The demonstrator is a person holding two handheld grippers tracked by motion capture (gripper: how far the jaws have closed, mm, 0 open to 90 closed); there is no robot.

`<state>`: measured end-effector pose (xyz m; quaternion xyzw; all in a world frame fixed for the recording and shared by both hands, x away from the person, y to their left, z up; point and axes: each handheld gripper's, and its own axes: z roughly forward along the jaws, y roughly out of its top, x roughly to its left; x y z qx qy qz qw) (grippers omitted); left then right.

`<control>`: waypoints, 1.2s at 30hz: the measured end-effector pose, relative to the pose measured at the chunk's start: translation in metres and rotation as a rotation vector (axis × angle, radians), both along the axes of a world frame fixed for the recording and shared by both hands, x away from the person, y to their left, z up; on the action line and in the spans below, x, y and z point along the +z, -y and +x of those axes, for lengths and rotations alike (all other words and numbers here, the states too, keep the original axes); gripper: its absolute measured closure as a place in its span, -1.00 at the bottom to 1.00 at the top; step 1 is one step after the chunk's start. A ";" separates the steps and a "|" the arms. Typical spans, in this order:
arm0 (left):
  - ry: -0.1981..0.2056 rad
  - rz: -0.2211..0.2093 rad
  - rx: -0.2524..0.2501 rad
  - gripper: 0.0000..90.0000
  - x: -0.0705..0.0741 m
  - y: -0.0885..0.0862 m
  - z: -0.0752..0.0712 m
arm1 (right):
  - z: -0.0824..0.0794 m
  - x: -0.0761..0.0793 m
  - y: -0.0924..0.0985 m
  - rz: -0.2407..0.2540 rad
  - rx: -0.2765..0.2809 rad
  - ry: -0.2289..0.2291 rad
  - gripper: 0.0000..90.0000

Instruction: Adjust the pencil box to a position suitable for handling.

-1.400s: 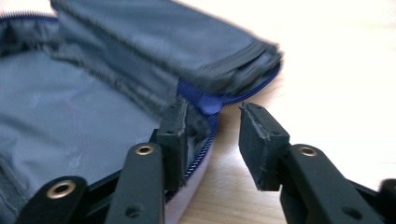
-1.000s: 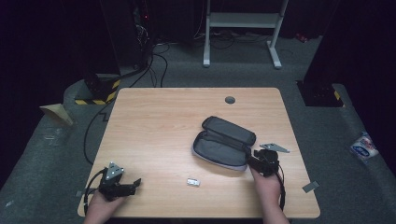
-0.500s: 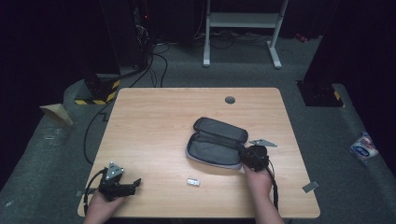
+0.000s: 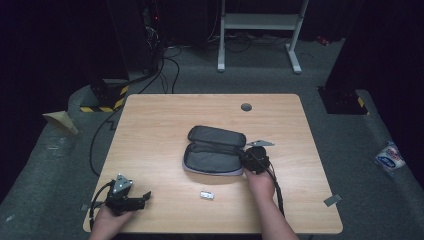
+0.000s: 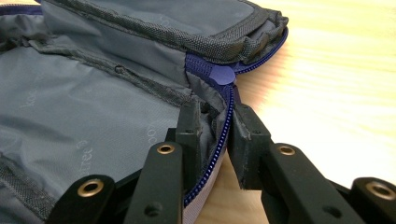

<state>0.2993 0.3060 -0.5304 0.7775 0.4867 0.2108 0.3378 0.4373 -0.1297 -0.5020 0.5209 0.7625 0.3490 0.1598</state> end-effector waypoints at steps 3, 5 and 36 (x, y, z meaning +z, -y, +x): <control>0.002 0.001 -0.004 -0.75 0.000 0.000 0.000 | 0.002 0.001 -0.004 -0.013 0.003 0.001 0.65; 0.003 0.005 -0.006 -0.75 0.000 0.000 0.000 | 0.004 0.001 -0.004 -0.008 -0.008 0.007 0.60; 0.001 0.004 -0.008 -0.75 0.000 0.000 0.000 | -0.021 0.011 0.016 0.032 0.030 0.040 0.76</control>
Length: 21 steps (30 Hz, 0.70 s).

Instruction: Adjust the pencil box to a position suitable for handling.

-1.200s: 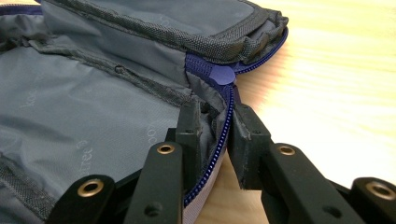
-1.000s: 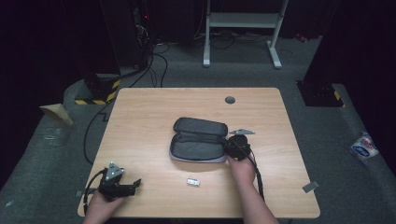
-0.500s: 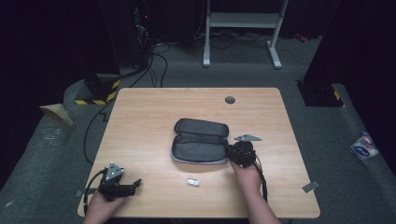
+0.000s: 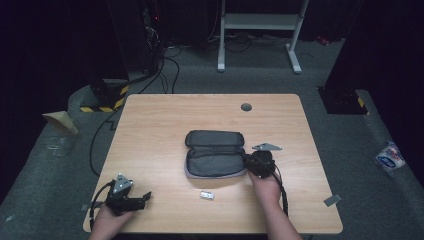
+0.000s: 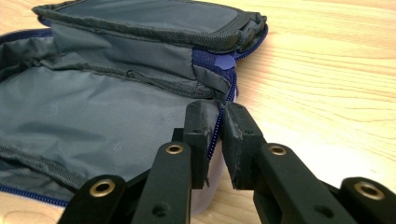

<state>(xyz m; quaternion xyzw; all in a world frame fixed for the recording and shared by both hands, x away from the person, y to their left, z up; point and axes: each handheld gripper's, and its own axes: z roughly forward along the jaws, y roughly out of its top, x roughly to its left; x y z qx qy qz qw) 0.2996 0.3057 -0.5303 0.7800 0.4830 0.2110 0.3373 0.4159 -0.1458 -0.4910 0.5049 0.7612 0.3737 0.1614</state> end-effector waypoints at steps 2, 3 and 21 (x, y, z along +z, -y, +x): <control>0.000 0.000 0.000 -0.75 0.000 0.000 0.000 | 0.000 0.000 -0.001 -0.003 0.001 0.003 0.76; 0.000 0.000 0.000 -0.75 0.000 0.000 0.000 | 0.000 0.000 -0.001 -0.003 0.001 0.003 0.76; -0.001 -0.004 0.003 -0.74 0.000 0.000 0.000 | -0.012 0.013 0.011 0.021 -0.035 0.126 0.28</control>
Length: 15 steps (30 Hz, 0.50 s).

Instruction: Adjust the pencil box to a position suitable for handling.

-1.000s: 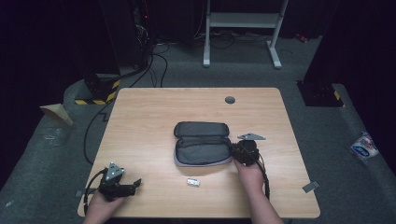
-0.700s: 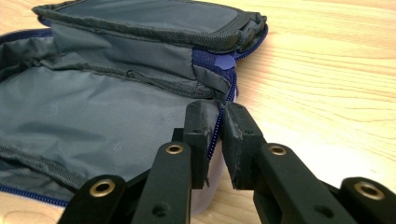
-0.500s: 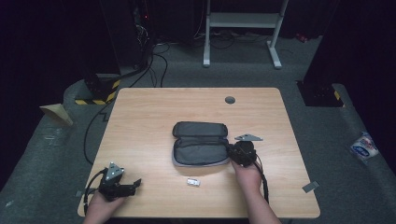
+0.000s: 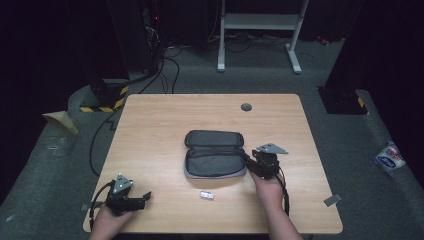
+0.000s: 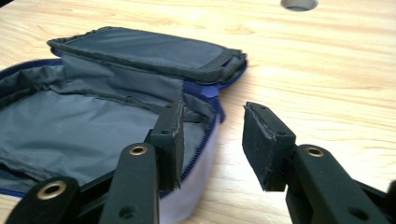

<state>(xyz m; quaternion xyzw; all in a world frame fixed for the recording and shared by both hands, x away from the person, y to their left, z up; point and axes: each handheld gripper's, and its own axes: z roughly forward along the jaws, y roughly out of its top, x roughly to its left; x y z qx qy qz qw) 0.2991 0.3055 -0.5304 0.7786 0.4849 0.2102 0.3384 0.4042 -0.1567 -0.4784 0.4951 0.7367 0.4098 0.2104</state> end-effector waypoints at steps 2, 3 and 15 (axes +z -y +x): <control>-0.001 0.001 0.000 -0.74 0.000 0.000 0.000 | -0.002 0.000 0.005 -0.005 -0.009 0.019 0.23; -0.001 0.001 0.000 -0.74 0.000 0.000 0.000 | -0.004 -0.001 0.009 -0.010 -0.013 0.040 0.20; 0.001 0.004 0.006 -0.74 0.000 0.000 0.000 | -0.029 -0.018 0.057 -0.085 -0.059 0.035 -0.22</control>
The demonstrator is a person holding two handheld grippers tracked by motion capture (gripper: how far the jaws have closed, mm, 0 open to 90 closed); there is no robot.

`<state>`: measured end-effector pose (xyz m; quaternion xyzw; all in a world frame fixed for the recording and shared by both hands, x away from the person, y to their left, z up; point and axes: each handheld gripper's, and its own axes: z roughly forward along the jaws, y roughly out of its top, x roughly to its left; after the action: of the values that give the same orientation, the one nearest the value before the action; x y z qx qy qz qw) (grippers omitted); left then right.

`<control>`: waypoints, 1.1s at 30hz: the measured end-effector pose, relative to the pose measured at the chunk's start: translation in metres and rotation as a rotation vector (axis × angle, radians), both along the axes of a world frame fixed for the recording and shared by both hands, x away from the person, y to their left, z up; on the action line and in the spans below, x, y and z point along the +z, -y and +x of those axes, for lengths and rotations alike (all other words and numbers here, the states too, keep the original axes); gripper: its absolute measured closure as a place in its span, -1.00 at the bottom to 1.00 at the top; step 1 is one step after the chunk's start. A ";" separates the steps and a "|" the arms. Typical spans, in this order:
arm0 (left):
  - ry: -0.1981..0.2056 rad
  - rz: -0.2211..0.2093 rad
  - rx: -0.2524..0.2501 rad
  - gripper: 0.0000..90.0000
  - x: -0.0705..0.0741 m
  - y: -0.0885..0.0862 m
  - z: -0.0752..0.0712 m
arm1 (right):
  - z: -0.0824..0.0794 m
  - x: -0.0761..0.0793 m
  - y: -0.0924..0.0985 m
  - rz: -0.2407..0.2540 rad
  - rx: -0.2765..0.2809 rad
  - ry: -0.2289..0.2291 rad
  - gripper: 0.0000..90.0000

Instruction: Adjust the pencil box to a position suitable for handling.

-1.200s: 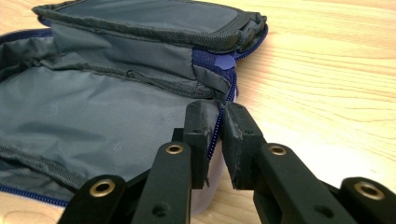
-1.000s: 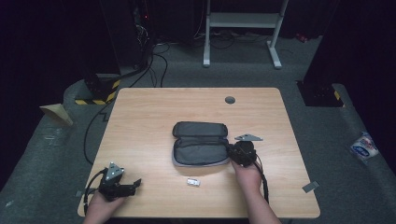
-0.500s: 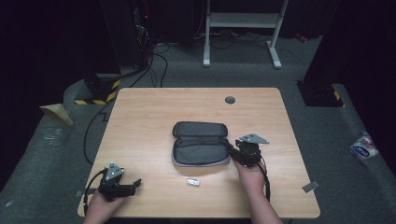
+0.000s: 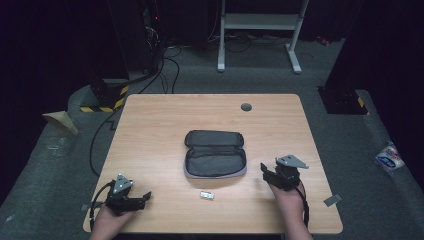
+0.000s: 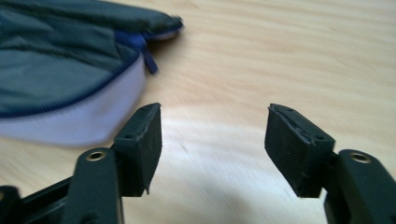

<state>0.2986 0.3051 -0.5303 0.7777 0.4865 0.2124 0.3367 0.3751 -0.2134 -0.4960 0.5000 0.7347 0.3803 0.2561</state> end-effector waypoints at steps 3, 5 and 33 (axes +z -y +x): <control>-0.002 0.001 0.005 -0.74 0.000 0.000 0.000 | -0.009 -0.009 0.012 -0.025 -0.033 -0.053 -0.37; -0.002 0.001 0.005 -0.74 0.000 0.000 0.000 | -0.012 -0.012 0.014 -0.035 -0.046 -0.063 -0.40; -0.021 -0.026 0.018 -0.81 0.013 0.006 0.004 | -0.019 -0.028 0.021 -0.073 -0.069 -0.141 -0.59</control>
<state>0.3022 0.2993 -0.5172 0.7711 0.4995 0.2009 0.3399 0.3566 -0.2340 -0.5243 0.5409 0.7467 0.3080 0.2346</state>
